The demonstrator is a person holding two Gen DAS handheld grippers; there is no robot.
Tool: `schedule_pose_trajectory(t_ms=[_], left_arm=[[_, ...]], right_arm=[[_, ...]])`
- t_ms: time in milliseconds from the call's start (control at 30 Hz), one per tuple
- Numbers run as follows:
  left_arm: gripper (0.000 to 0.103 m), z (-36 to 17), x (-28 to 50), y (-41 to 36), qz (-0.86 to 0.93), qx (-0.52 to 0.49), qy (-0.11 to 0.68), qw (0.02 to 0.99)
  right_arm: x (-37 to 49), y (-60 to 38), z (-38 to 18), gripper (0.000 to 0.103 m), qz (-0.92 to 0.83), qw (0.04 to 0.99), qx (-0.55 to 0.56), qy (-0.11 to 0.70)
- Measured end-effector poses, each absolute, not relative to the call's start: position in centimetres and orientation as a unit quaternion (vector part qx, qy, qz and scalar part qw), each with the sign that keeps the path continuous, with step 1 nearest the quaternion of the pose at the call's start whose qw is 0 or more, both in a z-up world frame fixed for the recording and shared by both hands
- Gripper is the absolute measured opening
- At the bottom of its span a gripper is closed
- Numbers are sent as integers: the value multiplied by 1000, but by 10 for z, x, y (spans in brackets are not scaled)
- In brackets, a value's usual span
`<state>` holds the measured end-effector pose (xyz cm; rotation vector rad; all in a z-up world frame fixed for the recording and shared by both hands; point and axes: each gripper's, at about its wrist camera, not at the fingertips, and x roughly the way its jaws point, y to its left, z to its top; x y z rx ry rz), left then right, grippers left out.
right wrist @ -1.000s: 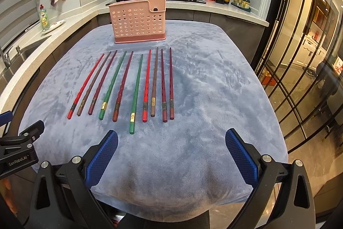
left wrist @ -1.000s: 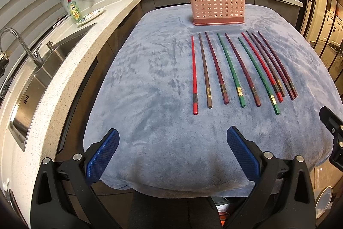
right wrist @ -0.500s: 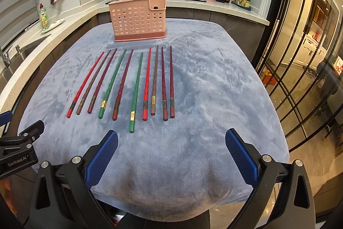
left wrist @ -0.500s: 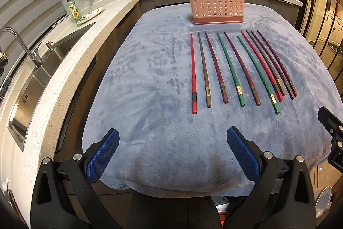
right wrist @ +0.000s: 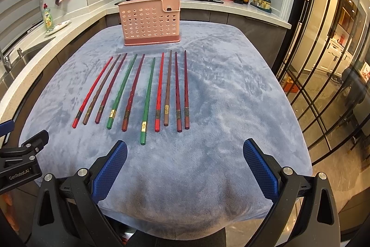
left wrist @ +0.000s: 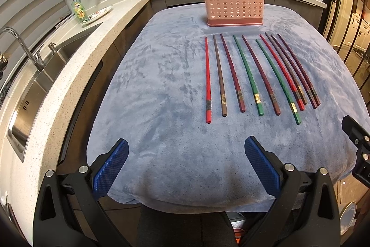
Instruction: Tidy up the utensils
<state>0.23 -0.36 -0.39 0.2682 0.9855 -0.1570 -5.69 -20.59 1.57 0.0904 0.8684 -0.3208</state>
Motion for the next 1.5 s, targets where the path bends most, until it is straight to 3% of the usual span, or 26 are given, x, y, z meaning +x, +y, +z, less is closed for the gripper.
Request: schedule_pose_trajectory(t_ms=[333,1033,1333,1500], left_arm=[[96,-8,15,1,-75,115,463,875],[92,-68,84,-1,-67,109,496,859],[83,-81,89,-5,-80,108,505,853],[59,-78,91,-9,-104,94,506,851]], right_arm=[[-50,-211,12,96,-158,892,47,421],[-13,-238,-10,96,-172,880,54,439],[-5,-242,-16,96,-172,877,58,446],[1,-249,-19,96,-171,878,62,443]])
